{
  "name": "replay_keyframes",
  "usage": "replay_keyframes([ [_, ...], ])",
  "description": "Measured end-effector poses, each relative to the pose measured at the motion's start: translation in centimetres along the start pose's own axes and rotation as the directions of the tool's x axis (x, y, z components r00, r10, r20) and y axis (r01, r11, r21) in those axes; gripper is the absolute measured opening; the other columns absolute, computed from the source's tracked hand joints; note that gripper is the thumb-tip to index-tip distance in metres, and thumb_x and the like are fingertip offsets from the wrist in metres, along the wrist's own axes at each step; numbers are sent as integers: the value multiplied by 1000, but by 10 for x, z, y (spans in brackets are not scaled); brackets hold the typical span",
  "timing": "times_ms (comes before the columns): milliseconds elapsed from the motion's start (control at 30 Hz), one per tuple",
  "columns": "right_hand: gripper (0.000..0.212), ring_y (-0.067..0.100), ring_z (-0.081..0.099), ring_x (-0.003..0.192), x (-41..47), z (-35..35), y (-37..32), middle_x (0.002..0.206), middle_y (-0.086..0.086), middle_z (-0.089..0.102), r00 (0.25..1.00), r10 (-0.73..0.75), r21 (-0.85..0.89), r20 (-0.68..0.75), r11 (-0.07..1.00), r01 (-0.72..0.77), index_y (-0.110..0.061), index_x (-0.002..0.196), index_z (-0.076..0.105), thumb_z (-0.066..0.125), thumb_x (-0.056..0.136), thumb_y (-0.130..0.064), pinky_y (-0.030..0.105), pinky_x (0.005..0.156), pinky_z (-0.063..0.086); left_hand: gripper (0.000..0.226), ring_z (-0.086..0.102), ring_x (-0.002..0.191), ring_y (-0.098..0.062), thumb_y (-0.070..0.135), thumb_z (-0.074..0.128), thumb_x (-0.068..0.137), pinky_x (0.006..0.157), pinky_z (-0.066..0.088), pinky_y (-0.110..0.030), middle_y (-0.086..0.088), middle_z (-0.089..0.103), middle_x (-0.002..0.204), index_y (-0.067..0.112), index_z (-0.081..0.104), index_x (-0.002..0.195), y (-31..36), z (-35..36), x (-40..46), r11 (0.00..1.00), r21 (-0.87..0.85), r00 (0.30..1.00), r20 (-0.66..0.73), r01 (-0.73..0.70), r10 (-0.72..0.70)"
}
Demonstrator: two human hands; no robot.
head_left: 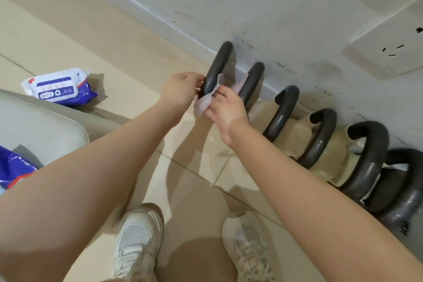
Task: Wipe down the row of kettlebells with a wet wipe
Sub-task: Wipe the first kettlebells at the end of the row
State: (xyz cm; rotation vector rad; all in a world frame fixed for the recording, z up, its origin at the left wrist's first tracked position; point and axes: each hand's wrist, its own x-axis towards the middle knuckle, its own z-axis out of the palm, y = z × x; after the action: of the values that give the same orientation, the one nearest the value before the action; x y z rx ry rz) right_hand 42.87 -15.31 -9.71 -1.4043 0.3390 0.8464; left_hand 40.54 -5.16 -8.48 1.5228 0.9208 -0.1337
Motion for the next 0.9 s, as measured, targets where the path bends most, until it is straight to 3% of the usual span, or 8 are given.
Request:
replay_keyframes([
  [67, 19, 23, 62, 81, 3, 11, 7, 94, 19, 61, 998, -26, -63, -51, 998, 23, 4, 111, 50, 42, 94, 3, 33, 79, 55, 26, 60, 74, -23, 14, 44, 84, 78, 51, -35, -3, 65, 75, 15, 67, 72, 1, 0, 4, 1000, -11, 1000, 3, 12, -12],
  [167, 6, 26, 59, 73, 13, 22, 15, 80, 16, 59, 981, -122, -226, -150, 970, 86, -6, 89, 54, 49, 93, -7, 33, 62, 51, 30, 59, 70, -23, 13, 44, 82, 70, 49, -35, -4, 65, 72, 18, 66, 62, -1, -2, 6, 998, -53, 1000, -4, 17, -17],
  [300, 18, 15, 51, 50, 20, 24, -6, 70, 4, 53, 986, -24, -265, -163, 964, -20, -8, 95, 56, 51, 94, -26, 20, 42, 42, 38, 54, 75, -22, 22, 36, 83, 70, 42, -32, -12, 66, 86, 2, 69, 87, -3, -5, 7, 998, -40, 999, 30, 39, -38],
  [400, 27, 19, 55, 57, 34, 24, -16, 65, 4, 54, 948, -143, -412, -285, 911, 13, -14, 79, 53, 46, 95, -34, 29, 60, 48, 36, 51, 76, -19, 32, 34, 82, 68, 41, -26, -8, 60, 84, 11, 63, 87, -5, -8, 8, 997, -63, 997, 76, 35, -31],
  [500, 32, 29, 60, 93, 34, 35, 7, 97, 15, 63, 921, -215, -461, -325, 887, 44, -13, 92, 54, 51, 87, -44, 41, 91, 48, 38, 57, 68, -11, 29, 29, 95, 47, 43, -7, -2, 66, 82, 12, 63, 96, -6, -11, 11, 995, -97, 998, 57, 35, -30],
  [600, 34, 31, 58, 97, 21, 42, 40, 115, 17, 55, 911, -250, -507, -327, 860, 55, -16, 109, 49, 53, 86, -40, 46, 90, 48, 35, 52, 71, -3, 31, 30, 96, 55, 41, -16, -4, 66, 91, 12, 59, 101, -5, -8, 13, 993, -112, 999, 10, 36, -35],
  [800, 22, 25, 54, 96, 38, 46, 23, 102, 10, 56, 893, -260, -381, -367, 918, 111, -11, 107, 47, 48, 93, -28, 36, 90, 44, 34, 51, 69, -7, 30, 31, 96, 48, 40, -10, 4, 60, 79, 11, 59, 98, -7, -7, 10, 985, -170, 999, -34, 33, -39],
  [900, 31, 20, 48, 104, 34, 48, 28, 107, 5, 49, 810, -497, -594, -310, 767, 243, -8, 122, 42, 40, 96, -25, 26, 90, 35, 29, 49, 65, -3, 25, 31, 96, 37, 34, -2, 1, 58, 81, 11, 57, 96, -9, -10, 9, 975, -213, 998, -6, 59, -62],
])
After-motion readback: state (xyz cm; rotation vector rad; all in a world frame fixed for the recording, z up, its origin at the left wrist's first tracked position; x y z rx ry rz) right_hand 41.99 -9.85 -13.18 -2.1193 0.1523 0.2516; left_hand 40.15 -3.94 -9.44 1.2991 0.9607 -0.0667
